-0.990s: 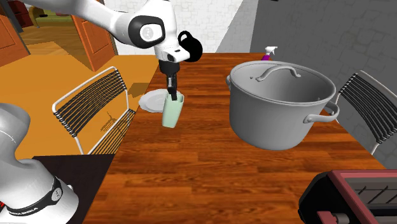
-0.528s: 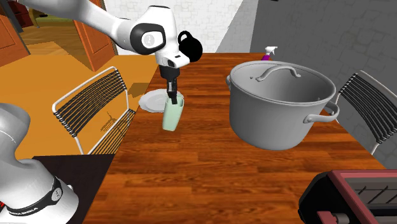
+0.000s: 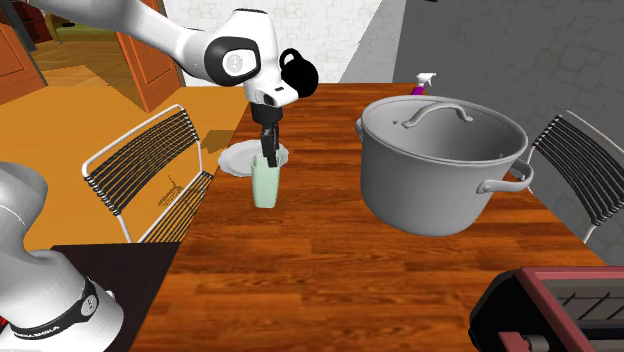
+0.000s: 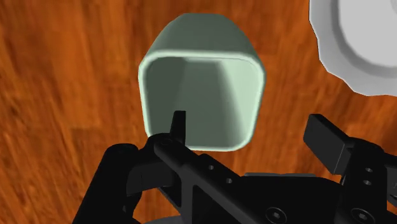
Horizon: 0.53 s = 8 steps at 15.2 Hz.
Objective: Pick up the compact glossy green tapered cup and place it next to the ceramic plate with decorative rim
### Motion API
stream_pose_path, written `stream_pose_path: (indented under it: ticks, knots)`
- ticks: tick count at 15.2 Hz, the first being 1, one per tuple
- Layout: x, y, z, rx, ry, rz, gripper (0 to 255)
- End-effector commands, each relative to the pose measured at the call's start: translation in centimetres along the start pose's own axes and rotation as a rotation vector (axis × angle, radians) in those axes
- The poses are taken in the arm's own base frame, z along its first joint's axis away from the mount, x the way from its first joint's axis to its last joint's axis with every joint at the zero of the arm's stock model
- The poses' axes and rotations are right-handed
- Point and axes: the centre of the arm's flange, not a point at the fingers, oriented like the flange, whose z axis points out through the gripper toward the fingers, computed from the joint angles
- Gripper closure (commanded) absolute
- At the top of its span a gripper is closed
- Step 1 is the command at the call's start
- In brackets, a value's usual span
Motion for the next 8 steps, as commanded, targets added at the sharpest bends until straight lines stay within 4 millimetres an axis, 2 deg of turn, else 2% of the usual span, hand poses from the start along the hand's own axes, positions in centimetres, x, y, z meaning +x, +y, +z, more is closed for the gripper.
stream_pose_path:
  ticks: [1, 5, 8]
  knots:
    - [0.0, 0.0, 0.0, 0.0, 0.0, 0.0, 0]
    - [0.0, 0.0, -5.0, 0.0, 0.0, 0.0, 0]
    - [0.0, 0.0, -5.0, 0.0, 0.0, 0.0, 0]
